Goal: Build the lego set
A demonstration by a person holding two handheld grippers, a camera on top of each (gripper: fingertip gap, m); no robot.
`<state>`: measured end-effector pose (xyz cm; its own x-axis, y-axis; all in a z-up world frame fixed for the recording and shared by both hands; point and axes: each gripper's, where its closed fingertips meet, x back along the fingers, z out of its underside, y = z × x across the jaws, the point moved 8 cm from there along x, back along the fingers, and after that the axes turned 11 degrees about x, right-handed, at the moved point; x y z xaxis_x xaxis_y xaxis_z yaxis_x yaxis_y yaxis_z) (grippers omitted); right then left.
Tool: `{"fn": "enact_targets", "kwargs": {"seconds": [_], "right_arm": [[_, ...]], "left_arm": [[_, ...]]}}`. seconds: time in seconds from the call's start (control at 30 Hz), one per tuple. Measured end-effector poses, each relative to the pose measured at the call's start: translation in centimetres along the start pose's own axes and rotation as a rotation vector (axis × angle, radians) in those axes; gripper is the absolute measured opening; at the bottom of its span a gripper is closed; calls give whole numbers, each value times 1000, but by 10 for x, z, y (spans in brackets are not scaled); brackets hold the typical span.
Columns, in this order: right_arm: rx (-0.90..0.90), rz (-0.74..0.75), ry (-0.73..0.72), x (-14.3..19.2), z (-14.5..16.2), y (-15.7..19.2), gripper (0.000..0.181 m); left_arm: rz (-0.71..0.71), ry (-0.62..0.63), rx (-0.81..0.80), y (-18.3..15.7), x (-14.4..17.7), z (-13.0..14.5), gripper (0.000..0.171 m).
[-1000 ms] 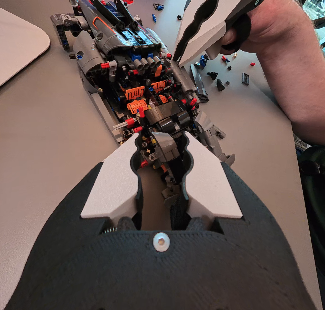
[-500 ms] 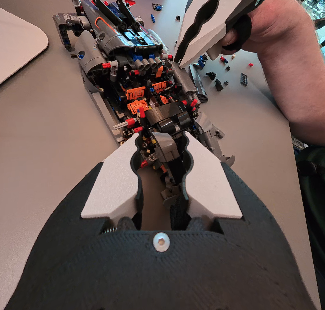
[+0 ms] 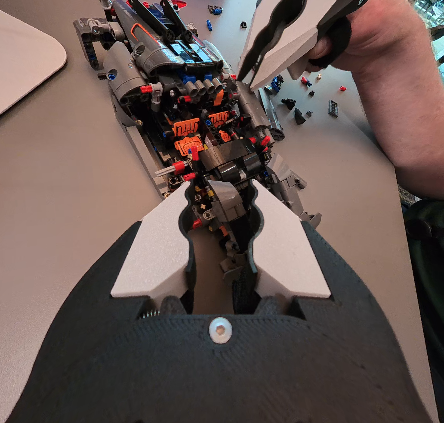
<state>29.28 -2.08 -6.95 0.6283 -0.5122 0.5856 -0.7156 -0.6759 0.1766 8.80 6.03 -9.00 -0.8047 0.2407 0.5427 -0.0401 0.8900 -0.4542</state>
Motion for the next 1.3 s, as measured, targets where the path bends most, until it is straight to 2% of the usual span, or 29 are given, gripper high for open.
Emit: {"fn": "enact_targets", "kwargs": {"seconds": [0.3, 0.43, 1.3], "right_arm": [[89, 32, -42, 2, -10, 7, 0], [79, 49, 44, -7, -1, 4, 0], [57, 39, 47, -6, 1, 2, 4]], "left_arm": [[4, 0, 2, 0, 0, 0, 41], [4, 0, 3, 0, 0, 0, 41], [0, 2, -2, 0, 0, 0, 42]]}}
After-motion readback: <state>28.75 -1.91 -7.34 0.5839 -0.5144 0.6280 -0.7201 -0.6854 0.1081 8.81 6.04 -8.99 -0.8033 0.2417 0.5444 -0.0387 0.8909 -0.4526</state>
